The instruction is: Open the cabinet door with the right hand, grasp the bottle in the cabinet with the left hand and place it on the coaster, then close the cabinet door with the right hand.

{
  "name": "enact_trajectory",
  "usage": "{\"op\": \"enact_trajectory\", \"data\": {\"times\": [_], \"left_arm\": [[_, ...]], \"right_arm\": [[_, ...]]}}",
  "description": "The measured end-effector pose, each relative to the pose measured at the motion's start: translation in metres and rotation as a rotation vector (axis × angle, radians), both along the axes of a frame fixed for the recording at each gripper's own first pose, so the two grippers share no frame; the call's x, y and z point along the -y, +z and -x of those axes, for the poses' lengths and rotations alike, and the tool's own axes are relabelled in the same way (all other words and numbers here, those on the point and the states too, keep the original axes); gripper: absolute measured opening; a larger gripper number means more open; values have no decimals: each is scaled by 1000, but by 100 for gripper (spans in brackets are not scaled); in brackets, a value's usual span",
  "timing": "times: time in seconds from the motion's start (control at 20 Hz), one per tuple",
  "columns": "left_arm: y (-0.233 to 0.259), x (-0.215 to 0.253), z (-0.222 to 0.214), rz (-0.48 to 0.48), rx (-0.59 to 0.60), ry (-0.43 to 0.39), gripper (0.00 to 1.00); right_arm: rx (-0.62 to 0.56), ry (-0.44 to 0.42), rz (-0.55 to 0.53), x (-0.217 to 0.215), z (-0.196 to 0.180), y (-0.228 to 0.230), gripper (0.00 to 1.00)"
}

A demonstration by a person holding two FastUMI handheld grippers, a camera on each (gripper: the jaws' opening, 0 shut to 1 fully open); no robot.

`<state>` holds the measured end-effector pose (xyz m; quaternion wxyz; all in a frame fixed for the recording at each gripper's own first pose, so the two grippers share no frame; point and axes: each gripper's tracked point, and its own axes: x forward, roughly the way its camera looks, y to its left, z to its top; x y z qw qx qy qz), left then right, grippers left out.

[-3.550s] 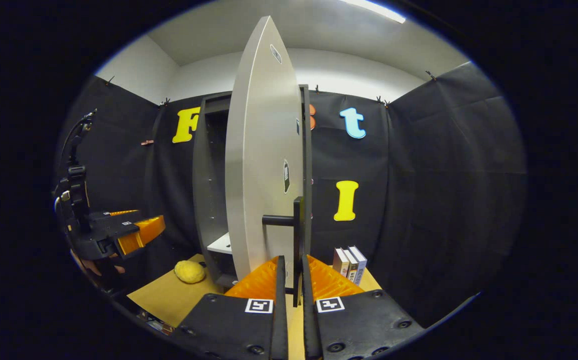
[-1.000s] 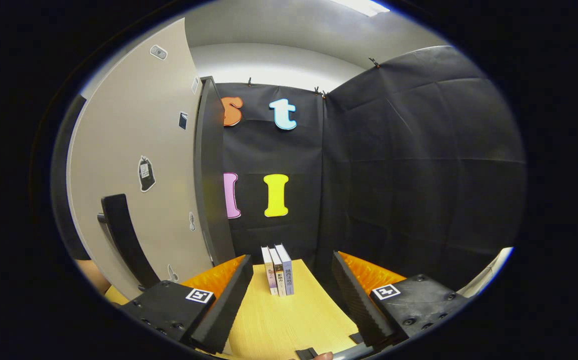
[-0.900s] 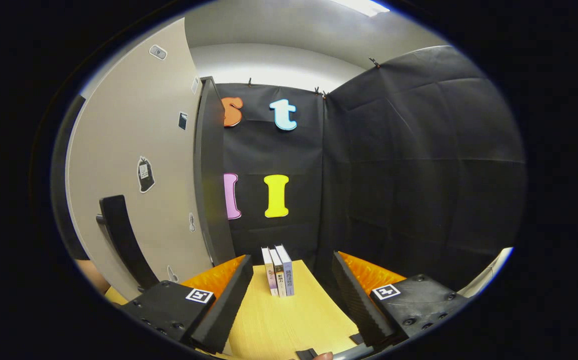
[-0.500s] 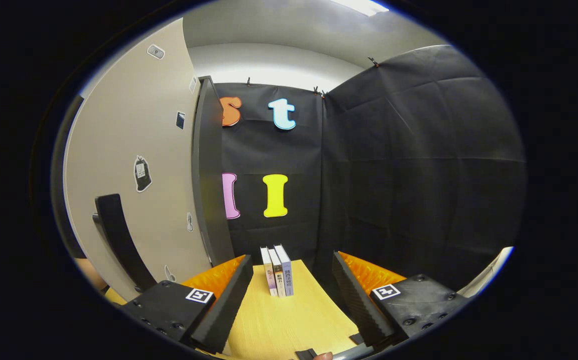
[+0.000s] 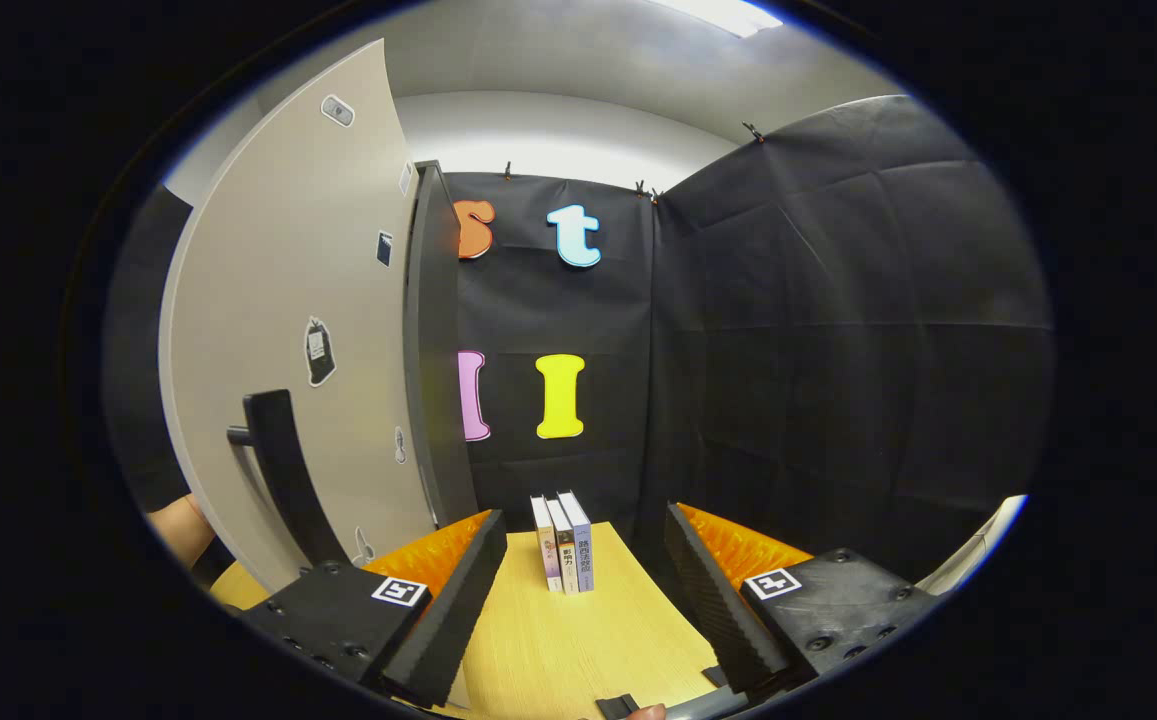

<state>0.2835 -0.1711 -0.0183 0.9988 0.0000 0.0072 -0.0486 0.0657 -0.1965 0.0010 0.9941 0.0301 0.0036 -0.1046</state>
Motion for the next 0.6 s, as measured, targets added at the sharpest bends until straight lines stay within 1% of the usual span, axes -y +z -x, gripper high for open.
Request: {"op": "enact_trajectory", "data": {"times": [0.15, 0.35, 0.6], "left_arm": [[10, -21, 42, 4, 15, 8, 70], [17, -49, 91, -36, 41, 32, 70], [4, -78, 150, -4, 39, 51, 70]], "right_arm": [[3, 14, 11, -9, 4, 0, 99], [13, 29, 23, -20, 9, 4, 99], [28, 27, 29, -23, 11, 8, 99]]}}
